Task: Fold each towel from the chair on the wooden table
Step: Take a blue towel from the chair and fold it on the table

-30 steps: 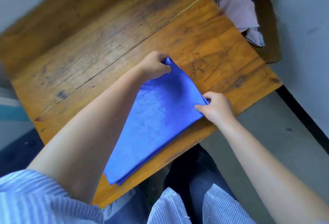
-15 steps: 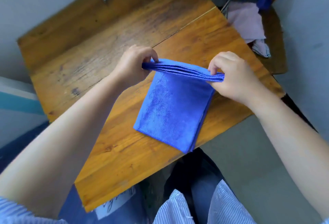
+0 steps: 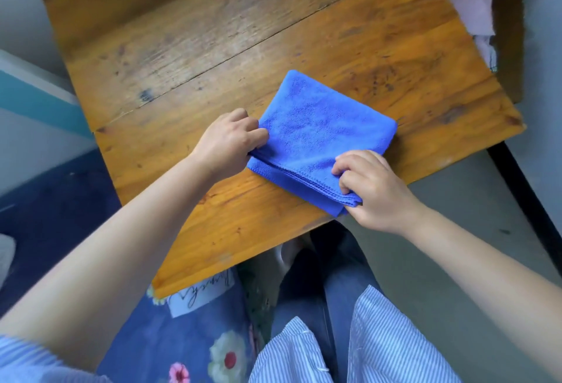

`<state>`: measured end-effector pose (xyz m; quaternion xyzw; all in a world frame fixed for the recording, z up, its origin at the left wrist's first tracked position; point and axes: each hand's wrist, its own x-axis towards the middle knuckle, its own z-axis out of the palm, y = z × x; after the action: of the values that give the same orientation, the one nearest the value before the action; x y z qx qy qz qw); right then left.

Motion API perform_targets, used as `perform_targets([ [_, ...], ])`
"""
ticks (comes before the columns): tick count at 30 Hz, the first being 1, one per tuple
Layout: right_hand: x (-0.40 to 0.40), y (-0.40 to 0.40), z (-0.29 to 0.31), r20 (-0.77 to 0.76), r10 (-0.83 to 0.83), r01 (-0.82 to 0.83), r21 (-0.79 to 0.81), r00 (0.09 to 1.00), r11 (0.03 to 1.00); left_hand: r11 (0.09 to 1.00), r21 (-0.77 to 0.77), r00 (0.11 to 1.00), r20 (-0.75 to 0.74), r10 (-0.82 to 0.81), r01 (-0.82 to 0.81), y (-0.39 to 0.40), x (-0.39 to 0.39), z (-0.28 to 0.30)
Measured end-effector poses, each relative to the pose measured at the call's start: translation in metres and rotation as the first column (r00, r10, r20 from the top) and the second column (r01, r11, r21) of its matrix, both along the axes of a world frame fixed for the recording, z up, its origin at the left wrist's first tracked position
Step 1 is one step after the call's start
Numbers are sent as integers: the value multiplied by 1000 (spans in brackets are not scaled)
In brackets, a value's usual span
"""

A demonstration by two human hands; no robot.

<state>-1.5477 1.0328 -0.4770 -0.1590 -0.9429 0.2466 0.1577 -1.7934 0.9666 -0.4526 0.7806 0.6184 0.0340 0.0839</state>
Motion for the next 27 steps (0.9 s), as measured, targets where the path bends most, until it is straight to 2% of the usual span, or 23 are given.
perform_targets([
  [4, -3, -20, -10, 31, -9, 6, 88, 999, 996, 990, -85, 991, -80, 109, -116, -22, -2, -15],
  [6, -3, -26, -17, 87, -5, -6, 124, 996, 992, 973, -122, 973, -145, 178, -196, -30, -3, -24],
  [10, -3, -34, -26, 247, 73, -106, 121, 966, 987, 902, -294, 931, -278, 235, -316, -44, -4, -42],
  [13, 7, -33, -23, 326, 146, -176, 65, 934, 982, 908, -169, 918, -178, 355, -384, -53, 7, -38],
  [16, 12, -29, -18, 200, 101, -116, 63, 974, 991, 895, 8, 894, -56, 445, -446, -61, 22, -36],
  [18, 6, -23, -16, 191, -30, 4, 135, 981, 991, 853, 6, 853, 2, 522, -522, -62, 38, -34],
  [21, -12, -15, -13, 292, -193, 129, 224, 937, 966, 782, -16, 782, 23, 623, -623, -57, 56, -36],
  [24, -17, -12, -21, 486, -226, 143, 202, 844, 969, 742, -42, 741, 42, 670, -669, -48, 75, -43],
  [27, -11, -14, -29, 545, -224, 87, 266, 808, 960, 712, -143, 722, -32, 691, -688, -47, 92, -52],
])
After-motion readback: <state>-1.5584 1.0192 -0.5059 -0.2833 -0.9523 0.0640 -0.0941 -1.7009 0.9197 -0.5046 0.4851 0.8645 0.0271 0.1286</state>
